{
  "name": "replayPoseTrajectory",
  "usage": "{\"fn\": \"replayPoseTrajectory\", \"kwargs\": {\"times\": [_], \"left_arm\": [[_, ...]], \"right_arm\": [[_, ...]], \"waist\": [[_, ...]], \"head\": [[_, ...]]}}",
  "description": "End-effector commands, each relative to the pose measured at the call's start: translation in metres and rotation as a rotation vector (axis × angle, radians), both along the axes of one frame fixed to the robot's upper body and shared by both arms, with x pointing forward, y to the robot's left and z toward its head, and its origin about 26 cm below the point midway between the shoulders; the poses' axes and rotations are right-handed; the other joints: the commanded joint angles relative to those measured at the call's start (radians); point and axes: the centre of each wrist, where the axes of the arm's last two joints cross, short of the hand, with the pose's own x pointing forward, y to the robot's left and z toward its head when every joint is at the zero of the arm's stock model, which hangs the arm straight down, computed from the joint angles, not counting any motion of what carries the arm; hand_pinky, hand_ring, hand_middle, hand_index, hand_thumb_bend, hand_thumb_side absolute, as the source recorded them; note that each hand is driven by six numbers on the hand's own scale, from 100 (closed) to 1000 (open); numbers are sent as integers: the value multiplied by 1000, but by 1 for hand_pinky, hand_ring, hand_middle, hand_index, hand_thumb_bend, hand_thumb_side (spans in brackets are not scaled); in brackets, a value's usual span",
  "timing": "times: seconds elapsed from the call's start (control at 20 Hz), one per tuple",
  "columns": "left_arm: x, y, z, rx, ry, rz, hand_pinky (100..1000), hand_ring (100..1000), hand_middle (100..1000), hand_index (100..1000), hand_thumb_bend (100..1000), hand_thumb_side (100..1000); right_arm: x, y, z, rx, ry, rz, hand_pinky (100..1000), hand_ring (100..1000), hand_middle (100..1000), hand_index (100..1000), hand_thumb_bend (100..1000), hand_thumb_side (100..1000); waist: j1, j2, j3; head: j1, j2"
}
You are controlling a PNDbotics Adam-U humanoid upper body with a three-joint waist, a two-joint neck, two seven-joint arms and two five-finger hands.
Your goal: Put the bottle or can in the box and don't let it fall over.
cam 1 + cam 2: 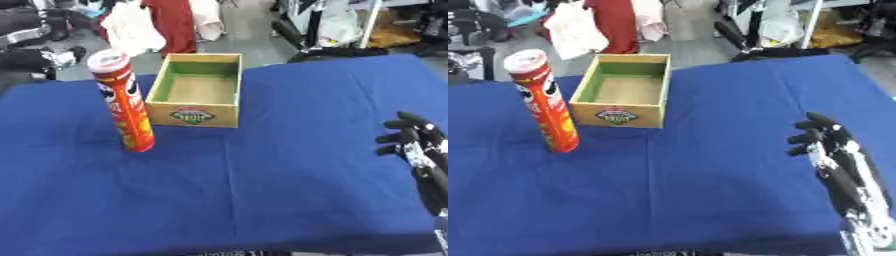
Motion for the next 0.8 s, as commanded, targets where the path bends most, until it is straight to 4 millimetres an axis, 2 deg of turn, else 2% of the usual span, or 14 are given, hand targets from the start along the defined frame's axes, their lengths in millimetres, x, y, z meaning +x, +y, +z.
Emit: {"fn": "replayPoseTrajectory", "kwargs": {"times": [0.05,0.8], "left_arm": [[3,-1,9,7,-48,6,880,946,974,1000,100,1000],[16,-18,-6,-97,-56,-28,866,932,964,1000,100,1000]], "right_arm": [[3,1,8,1,-28,13,556,639,692,834,100,442],[3,2,8,7,-29,15,556,639,691,834,100,443]], "waist": [[-3,-3,-2],[-5,1,-5]], "head": [[5,-6],[14,-5]]}}
